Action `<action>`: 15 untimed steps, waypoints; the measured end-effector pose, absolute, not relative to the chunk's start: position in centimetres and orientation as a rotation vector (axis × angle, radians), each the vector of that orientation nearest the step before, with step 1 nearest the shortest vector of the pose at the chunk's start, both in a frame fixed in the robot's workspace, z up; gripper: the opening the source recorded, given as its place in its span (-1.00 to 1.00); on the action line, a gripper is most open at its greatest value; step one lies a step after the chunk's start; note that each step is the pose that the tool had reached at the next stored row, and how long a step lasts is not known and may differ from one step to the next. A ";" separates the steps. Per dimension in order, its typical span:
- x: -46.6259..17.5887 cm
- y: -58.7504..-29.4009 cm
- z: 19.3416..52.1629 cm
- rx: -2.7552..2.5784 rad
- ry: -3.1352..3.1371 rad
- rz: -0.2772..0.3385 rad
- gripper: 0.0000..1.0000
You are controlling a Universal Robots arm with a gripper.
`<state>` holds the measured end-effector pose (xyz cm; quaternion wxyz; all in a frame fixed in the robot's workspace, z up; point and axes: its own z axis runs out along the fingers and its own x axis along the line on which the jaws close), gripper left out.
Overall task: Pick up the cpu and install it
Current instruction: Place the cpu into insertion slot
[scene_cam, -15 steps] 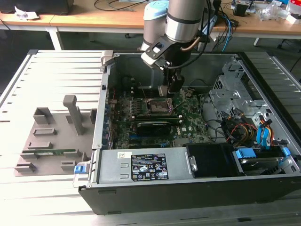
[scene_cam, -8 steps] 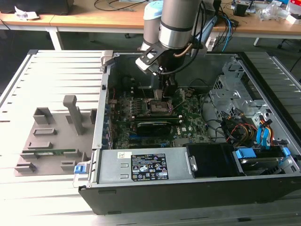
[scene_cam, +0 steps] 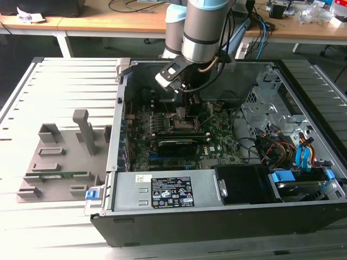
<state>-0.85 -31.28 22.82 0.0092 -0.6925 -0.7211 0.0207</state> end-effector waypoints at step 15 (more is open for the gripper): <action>-1.3 -31.3 19.7 -2.168 -2.247 0.065 0.09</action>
